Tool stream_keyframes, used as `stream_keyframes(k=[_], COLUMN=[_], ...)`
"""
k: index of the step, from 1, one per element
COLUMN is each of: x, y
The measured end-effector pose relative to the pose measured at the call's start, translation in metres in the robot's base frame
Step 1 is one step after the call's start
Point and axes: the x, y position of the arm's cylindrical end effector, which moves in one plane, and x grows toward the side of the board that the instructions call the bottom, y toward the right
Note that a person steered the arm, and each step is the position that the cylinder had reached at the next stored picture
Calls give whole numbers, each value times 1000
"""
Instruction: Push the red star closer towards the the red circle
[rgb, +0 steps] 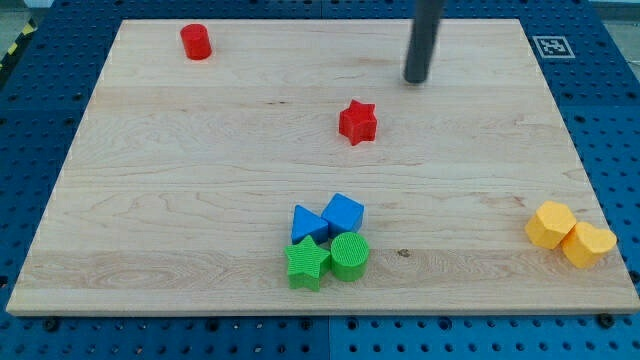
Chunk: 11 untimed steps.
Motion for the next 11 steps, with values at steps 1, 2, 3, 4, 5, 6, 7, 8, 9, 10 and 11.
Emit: stream_keyframes(k=[1, 2, 3, 4, 5, 6, 7, 8, 9, 10, 11], x=[58, 115, 114, 83, 81, 77, 68, 50, 43, 81, 80], y=[13, -21, -51, -53, -69, -84, -102, -114, -128, -144, -167])
